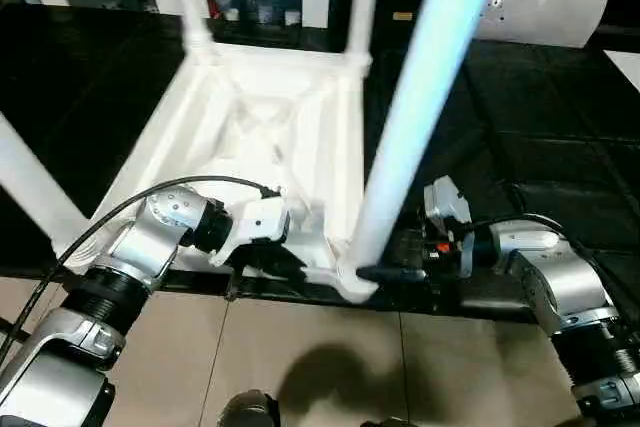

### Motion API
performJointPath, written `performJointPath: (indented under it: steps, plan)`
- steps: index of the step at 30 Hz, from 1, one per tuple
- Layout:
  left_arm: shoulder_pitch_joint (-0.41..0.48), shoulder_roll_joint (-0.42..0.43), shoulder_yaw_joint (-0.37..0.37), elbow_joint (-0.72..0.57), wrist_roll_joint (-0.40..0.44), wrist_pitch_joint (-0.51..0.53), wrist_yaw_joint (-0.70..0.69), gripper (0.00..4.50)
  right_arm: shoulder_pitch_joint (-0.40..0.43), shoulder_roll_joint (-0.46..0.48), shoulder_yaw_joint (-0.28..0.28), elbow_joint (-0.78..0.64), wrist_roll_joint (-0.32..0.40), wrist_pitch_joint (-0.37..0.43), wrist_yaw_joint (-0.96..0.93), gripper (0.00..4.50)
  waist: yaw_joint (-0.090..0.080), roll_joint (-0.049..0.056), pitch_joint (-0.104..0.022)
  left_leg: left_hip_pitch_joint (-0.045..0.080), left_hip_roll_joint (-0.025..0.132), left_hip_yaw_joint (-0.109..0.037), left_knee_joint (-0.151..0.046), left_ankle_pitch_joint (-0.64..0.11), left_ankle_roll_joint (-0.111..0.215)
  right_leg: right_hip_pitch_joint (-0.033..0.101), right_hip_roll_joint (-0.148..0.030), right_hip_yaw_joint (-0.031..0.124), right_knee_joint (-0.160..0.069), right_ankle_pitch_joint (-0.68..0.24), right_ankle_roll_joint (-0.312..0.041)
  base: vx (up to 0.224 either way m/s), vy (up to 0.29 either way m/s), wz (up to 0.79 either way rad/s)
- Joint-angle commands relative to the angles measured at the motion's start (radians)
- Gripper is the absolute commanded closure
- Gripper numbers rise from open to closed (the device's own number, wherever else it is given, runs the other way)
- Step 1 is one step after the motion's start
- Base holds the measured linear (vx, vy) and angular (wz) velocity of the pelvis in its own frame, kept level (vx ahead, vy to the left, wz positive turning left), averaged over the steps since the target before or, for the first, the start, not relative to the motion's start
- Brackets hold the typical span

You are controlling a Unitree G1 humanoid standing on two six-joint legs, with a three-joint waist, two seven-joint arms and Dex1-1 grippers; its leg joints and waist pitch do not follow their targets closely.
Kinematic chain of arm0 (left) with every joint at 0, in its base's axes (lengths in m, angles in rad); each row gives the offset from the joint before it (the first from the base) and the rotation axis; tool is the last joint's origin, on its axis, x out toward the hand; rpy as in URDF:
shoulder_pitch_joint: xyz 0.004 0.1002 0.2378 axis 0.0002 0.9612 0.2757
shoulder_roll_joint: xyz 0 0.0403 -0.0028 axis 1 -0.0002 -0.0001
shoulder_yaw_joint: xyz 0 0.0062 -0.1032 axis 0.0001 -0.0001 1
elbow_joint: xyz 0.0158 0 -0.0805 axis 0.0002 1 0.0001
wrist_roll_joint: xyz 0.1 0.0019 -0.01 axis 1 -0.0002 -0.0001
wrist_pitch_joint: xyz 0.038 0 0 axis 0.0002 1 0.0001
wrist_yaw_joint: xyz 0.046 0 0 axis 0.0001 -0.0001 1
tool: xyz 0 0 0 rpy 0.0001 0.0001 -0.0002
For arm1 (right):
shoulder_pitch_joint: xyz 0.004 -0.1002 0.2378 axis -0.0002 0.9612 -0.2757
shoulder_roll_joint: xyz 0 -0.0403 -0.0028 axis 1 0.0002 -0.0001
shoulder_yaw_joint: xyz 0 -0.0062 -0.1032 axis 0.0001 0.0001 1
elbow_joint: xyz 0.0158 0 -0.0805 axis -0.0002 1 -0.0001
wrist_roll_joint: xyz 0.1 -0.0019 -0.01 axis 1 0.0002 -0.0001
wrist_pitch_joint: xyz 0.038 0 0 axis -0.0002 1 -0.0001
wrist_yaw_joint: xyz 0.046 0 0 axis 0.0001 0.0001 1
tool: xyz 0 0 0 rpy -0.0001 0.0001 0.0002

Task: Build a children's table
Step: Rotate leg to tighten

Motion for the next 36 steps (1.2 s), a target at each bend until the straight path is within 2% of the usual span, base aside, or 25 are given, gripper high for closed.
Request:
performJointPath:
  steps: [1,3,5,6,8,9,11,13,20,22,25,28,29,31,32,34,35,36]
  plan:
    - [-0.001,-0.006,-0.044,-0.029,0.008,-0.016,-0.052,4.5,-0.026,-0.016,0.015,0.019,0.014,0.004,0.045,1.04,-0.007,-0.002,-0.073,0.029,0.087,-0.037,-0.068,-0.158,0.05,0.036,-0.114,0.061,-0.073,-0.101,-0.24,0.0,0.0,0.0]
    - [0.0,-0.006,-0.046,-0.035,0.008,-0.012,-0.055,4.5,-0.035,-0.017,0.02,0.03,0.014,0.005,0.06,1.19,-0.007,-0.006,-0.072,0.028,0.086,-0.036,-0.067,-0.153,0.054,0.034,-0.114,0.061,-0.073,-0.099,-0.242,0.0,0.0,0.0]
    - [0.0,-0.006,-0.047,-0.037,0.009,-0.011,-0.056,4.5,-0.04,-0.018,0.022,0.035,0.014,0.006,0.065,1.28,-0.005,-0.006,-0.073,0.027,0.085,-0.036,-0.065,-0.141,0.059,0.035,-0.113,0.062,-0.071,-0.09,-0.24,0.0,0.0,0.0]
    - [0.0,-0.006,-0.048,-0.038,0.009,-0.011,-0.057,4.5,-0.045,-0.019,0.025,0.04,0.014,0.007,0.074,1.38,-0.005,-0.01,-0.073,0.027,0.085,-0.035,-0.065,-0.132,0.065,0.036,-0.113,0.061,-0.07,-0.079,-0.239,0.0,0.0,0.0]
    - [0.002,-0.005,-0.049,-0.04,0.008,-0.01,-0.058,4.5,-0.053,-0.024,0.034,0.047,0.015,0.016,0.098,1.5,-0.005,-0.008,-0.074,0.026,0.084,-0.036,-0.063,-0.119,0.074,0.035,-0.111,0.06,-0.067,-0.062,-0.243,0.0,0.0,0.0]
    - [0.002,-0.005,-0.048,-0.04,0.007,-0.011,-0.057,4.5,-0.056,-0.028,0.039,0.05,0.015,0.022,0.113,1.74,-0.005,-0.008,-0.075,0.026,0.084,-0.035,-0.062,-0.113,0.079,0.036,-0.111,0.06,-0.066,-0.054,-0.244,0.0,0.0,0.0]
    - [0.002,-0.005,-0.048,-0.04,0.007,-0.011,-0.057,4.5,-0.056,-0.028,0.039,0.051,0.015,0.022,0.114,1.8,-0.005,-0.008,-0.075,0.026,0.084,-0.036,-0.061,-0.109,0.084,0.035,-0.11,0.059,-0.066,-0.052,-0.244,0.0,0.0,0.0]
    - [0.004,-0.002,-0.045,-0.034,0.009,-0.017,-0.059,4.5,-0.063,-0.032,0.048,0.062,0.014,0.023,0.134,2.03,-0.005,-0.006,-0.074,0.025,0.084,-0.036,-0.061,-0.116,0.083,0.035,-0.111,0.059,-0.067,-0.06,-0.245,0.0,0.0,0.0]
    - [0.005,-0.001,-0.041,-0.031,0.011,-0.012,-0.05,4.5,-0.055,-0.029,0.053,0.049,0.021,0.046,0.142,2.37,-0.004,-0.008,-0.074,0.027,0.084,-0.036,-0.062,-0.117,0.08,0.035,-0.111,0.059,-0.068,-0.065,-0.247,0.0,0.0,0.0]
    - [0.007,-0.003,-0.038,-0.031,0.007,-0.007,-0.048,4.5,-0.046,-0.029,0.053,0.036,0.029,0.065,0.14,2.42,-0.004,-0.006,-0.072,0.027,0.084,-0.036,-0.062,-0.116,0.082,0.034,-0.11,0.059,-0.068,-0.065,-0.246,0.0,0.0,0.0]
    - [0.005,-0.031,-0.009,-0.037,-0.021,0.045,-0.009,4.5,-0.007,-0.023,0.048,-0.028,0.06,0.143,0.106,2.49,-0.005,-0.009,-0.07,0.029,0.086,-0.036,-0.065,-0.123,0.077,0.034,-0.109,0.06,-0.069,-0.077,-0.241,0.0,0.0,0.0]
    - [-0.005,-0.066,0.016,-0.039,-0.024,0.089,0.067,4.5,0.023,0.007,0.035,-0.086,0.075,0.205,0.02,2.51,-0.001,-0.008,-0.069,0.029,0.085,-0.037,-0.067,-0.142,0.067,0.033,-0.112,0.061,-0.074,-0.115,-0.236,0.0,0.0,0.0]
    - [-0.005,-0.066,0.016,-0.039,-0.024,0.089,0.067,4.5,0.023,0.007,0.035,-0.086,0.075,0.205,0.02,2.51,0.0,-0.007,-0.065,0.033,0.087,-0.037,-0.069,-0.164,0.056,0.027,-0.113,0.062,-0.08,-0.153,-0.229,0.0,0.0,0.0]
    - [-0.019,-0.096,0.034,-0.032,-0.016,0.14,0.142,4.5,0.035,0.055,0.025,-0.109,0.06,0.224,-0.081,2.51,-0.003,-0.009,-0.062,0.03,0.085,-0.039,-0.073,-0.196,0.035,0.031,-0.117,0.063,-0.087,-0.223,-0.215,0.0,0.0,0.0]
    - [-0.019,-0.096,0.034,-0.032,-0.016,0.14,0.142,4.5,0.035,0.055,0.025,-0.109,0.06,0.224,-0.081,2.51,-0.007,-0.008,-0.058,0.032,0.085,-0.041,-0.076,-0.214,0.021,0.028,-0.118,0.065,-0.092,-0.263,-0.204,0.0,0.0,0.0]
    - [-0.048,-0.161,0.074,-0.005,-0.012,0.219,0.276,4.5,0.039,0.154,0.002,-0.132,0.026,0.265,-0.271,2.51,-0.015,-0.007,-0.056,0.03,0.082,-0.044,-0.079,-0.224,0.006,0.028,-0.118,0.065,-0.096,-0.306,-0.187,0.0,0.0,0.0]
    - [-0.048,-0.161,0.074,-0.005,-0.012,0.219,0.276,4.5,0.039,0.154,0.002,-0.132,0.026,0.265,-0.271,2.51,-0.02,-0.008,-0.056,0.034,0.082,-0.047,-0.081,-0.242,-0.01,0.024,-0.12,0.065,-0.1,-0.341,-0.18,0.0,0.0,0.0]
    - [-0.058,-0.183,0.087,0.004,-0.012,0.243,0.317,4.5,0.039,0.187,-0.007,-0.139,0.018,0.284,-0.332,2.51,-0.028,-0.011,-0.058,0.026,0.081,-0.051,-0.084,-0.232,-0.018,0.034,-0.121,0.063,-0.096,-0.342,-0.173,0.0,0.0,0.0]
